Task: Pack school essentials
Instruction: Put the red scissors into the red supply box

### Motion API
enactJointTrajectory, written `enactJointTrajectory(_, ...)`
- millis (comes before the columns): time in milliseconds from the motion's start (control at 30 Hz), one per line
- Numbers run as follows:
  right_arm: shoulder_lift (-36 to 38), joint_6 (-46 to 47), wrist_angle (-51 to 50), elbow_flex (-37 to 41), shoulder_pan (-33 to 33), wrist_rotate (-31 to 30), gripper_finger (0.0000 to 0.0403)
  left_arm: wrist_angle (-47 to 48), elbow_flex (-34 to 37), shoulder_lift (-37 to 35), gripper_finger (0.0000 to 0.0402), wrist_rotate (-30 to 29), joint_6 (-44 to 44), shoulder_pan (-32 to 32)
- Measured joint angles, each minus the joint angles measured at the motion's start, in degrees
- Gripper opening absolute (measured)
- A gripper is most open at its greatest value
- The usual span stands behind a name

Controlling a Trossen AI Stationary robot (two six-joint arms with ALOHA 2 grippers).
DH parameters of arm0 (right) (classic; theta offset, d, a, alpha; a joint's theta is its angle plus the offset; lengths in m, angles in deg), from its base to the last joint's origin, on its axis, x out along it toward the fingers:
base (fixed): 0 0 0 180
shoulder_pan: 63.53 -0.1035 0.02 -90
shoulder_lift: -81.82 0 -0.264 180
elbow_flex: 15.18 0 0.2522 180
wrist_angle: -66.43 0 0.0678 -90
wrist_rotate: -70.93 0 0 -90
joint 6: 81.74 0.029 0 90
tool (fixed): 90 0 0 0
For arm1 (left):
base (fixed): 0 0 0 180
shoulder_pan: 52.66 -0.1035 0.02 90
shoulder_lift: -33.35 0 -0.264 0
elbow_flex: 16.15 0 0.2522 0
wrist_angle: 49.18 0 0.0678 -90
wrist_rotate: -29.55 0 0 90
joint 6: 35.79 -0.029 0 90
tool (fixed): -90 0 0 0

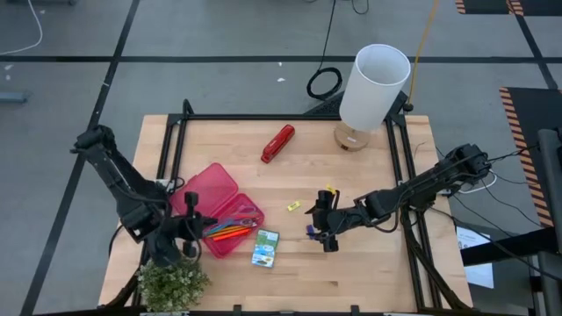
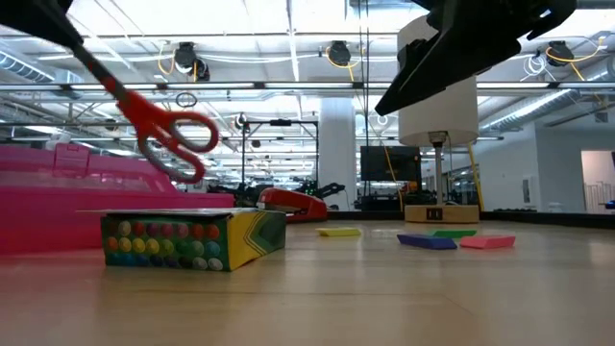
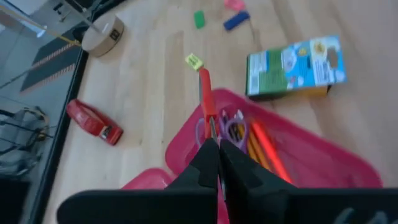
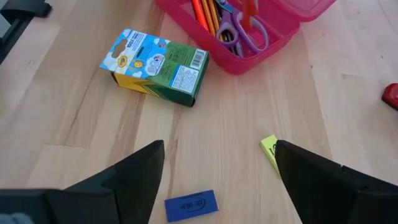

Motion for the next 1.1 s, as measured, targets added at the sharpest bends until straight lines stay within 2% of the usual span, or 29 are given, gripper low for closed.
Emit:
enactJointTrajectory(200,0.00,0.00,0.00,0.00,0.00,-0.01,0.0302,4.95,0.02,3.26,0.0000,-1.02,1.07,-0.18)
enactJointTrajectory(400,0.00,-0.33,-0.02,0.02,0.00,-0.01,0.0302,5.60,0.02,4.56,0.0000,-2.01,0.32,-0.77)
enactJointTrajectory(700,-0.02,-0.42,-0.02,0.02,0.00,-0.01,0.0302,7.63,0.02,5.75,0.0013,3.32,1.11,-1.93)
enactJointTrajectory(867,-0.02,-0.44,-0.02,0.02,0.00,0.00,0.0302,7.40,0.02,7.89,0.0050,5.55,1.52,-2.50)
enactJointTrajectory(1100,-0.02,-0.43,-0.03,0.02,0.00,0.00,0.0302,7.11,0.02,10.65,0.0140,8.11,4.71,-2.51)
